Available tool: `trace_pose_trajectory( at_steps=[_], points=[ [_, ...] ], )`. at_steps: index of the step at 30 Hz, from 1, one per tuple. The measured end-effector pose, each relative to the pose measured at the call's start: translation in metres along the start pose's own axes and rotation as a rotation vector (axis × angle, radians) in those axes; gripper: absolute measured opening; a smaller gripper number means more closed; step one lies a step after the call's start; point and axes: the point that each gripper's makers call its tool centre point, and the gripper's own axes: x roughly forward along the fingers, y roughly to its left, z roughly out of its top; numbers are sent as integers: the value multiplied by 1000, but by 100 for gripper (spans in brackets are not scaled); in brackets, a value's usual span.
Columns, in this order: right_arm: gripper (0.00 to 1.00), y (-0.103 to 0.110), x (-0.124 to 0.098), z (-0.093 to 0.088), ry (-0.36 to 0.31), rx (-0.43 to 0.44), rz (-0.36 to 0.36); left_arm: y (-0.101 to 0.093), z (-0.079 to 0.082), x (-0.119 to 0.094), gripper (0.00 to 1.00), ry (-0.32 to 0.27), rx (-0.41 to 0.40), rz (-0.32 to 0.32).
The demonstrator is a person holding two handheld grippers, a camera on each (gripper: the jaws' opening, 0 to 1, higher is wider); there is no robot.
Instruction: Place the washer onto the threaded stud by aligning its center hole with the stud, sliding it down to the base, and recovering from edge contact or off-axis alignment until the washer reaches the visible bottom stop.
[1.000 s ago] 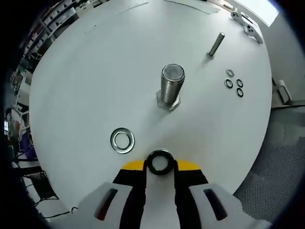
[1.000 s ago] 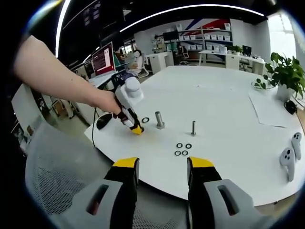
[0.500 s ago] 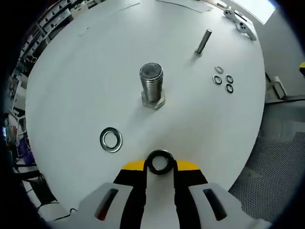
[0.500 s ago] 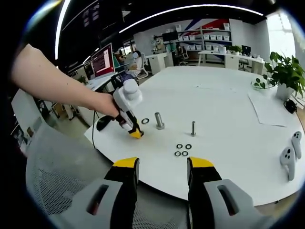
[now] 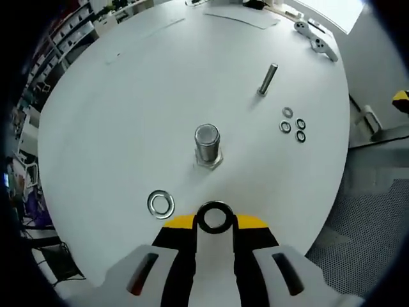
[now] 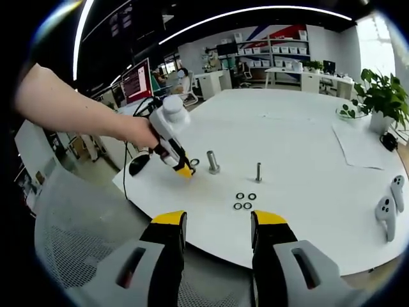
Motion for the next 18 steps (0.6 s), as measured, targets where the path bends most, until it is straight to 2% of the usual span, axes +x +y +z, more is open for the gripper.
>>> trace_pose_trajectory(
  at_steps=[6,18],
  points=[
    [43,0,0,0,2,-4,1,3,13,-9,19,-10,52,3],
    [43,0,0,0,-1,-1,4,8,43,-27,19,-57,97,13]
  ],
)
